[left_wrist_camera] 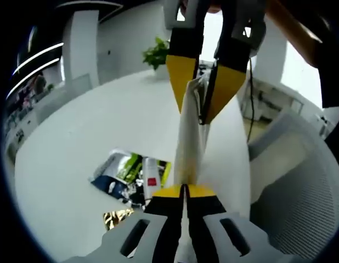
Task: Arrange the skincare products in the storage area until every visible bottle or jar stands upright without overlapping.
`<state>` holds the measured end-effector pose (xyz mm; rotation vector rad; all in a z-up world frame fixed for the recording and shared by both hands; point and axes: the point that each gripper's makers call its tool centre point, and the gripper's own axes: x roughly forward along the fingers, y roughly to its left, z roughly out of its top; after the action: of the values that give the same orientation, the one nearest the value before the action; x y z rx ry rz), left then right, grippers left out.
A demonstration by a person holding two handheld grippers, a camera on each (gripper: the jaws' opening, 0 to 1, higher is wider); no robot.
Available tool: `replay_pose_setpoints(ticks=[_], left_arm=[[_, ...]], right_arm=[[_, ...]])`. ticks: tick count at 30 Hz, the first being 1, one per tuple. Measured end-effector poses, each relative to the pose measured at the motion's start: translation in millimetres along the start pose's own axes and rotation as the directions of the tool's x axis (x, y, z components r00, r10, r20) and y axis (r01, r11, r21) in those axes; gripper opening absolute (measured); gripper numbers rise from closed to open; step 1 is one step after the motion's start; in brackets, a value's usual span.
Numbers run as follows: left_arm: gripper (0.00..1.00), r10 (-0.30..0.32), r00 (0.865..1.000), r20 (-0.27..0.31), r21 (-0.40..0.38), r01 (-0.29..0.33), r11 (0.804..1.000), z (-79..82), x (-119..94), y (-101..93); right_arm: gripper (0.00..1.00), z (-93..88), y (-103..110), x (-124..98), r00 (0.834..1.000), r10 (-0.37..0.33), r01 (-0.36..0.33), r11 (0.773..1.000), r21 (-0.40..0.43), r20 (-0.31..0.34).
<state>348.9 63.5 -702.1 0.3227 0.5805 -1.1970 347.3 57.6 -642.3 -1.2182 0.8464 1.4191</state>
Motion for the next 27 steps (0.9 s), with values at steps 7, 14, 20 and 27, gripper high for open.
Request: replay_pose_setpoints(ticks=[7, 14, 20, 27], left_arm=[[0.0, -0.01, 1.0, 0.015, 0.026, 0.009, 1.0, 3.5, 3, -6.1], [0.04, -0.014, 0.999, 0.05, 0.028, 0.013, 1.0, 8.7, -3, -5.1], [0.07, -0.064, 0.995, 0.071, 0.019, 0.062, 0.998, 12.3, -2, -15.1], [0.05, -0.026, 0.999, 0.043, 0.06, 0.024, 0.998, 11.8, 7, -14.6]], right_arm=[[0.07, -5.3, 4, -1, 1.0, 0.03, -0.03, 0.999, -0.013, -0.008], [0.07, -7.3, 7, 0, 0.999, 0.038, -0.038, 0.999, 0.007, -0.011], [0.08, -8.5, 5, 1, 0.999, 0.044, -0.043, 0.999, 0.015, -0.013], [0.08, -14.0, 6, 0, 0.998, 0.052, -0.051, 0.998, 0.026, -0.037]])
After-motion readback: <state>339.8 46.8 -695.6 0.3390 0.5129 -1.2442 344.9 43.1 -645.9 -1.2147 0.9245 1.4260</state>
